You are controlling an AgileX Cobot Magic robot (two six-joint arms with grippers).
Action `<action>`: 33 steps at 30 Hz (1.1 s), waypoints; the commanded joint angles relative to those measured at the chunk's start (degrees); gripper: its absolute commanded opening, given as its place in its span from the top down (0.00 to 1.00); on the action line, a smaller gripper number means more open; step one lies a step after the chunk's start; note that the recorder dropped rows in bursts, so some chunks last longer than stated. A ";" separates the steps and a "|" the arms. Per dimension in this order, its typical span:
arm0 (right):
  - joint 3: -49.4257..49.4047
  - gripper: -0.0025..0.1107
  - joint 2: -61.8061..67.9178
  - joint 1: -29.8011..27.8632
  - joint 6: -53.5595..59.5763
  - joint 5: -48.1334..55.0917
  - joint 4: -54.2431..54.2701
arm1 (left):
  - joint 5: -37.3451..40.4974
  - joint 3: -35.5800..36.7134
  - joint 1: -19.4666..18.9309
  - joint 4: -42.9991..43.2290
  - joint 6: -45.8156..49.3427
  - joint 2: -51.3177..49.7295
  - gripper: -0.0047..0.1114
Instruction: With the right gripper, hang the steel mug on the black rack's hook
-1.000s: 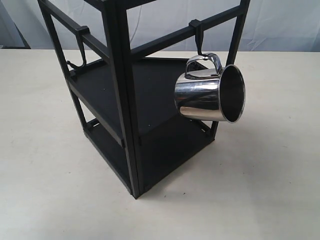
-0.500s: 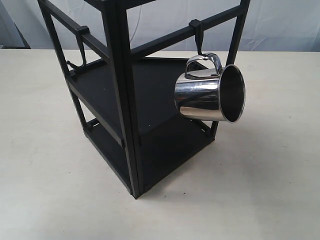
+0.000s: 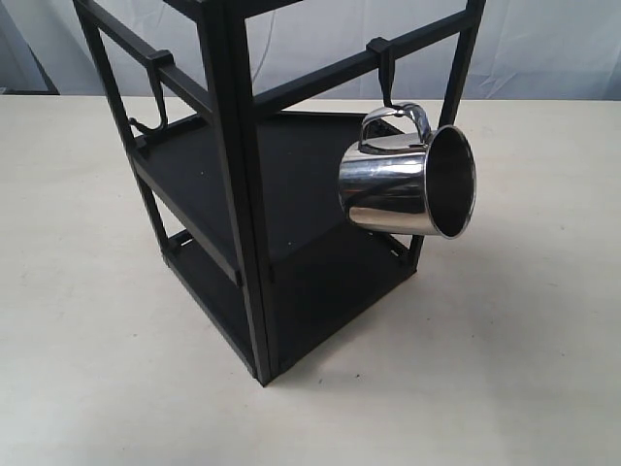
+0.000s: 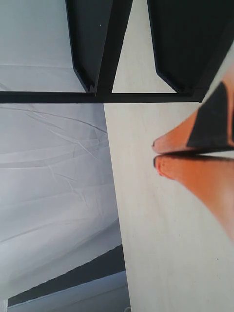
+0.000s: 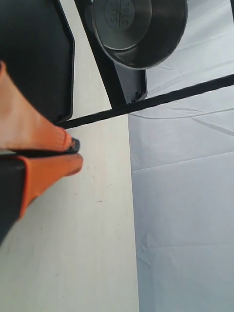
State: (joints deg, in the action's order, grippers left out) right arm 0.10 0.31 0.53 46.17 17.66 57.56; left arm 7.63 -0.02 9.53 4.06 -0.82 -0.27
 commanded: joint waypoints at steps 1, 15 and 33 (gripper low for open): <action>-0.10 0.99 -0.31 0.13 -0.04 -0.23 0.10 | -0.30 0.02 0.27 0.04 -0.14 0.27 0.95; -0.10 0.99 -0.31 0.13 -22.65 1.05 -34.89 | -0.30 0.02 0.27 0.04 -0.14 0.27 0.95; -0.10 0.99 -0.31 0.13 -52.60 -0.90 -63.13 | -0.30 0.02 0.27 0.04 -0.14 0.27 0.95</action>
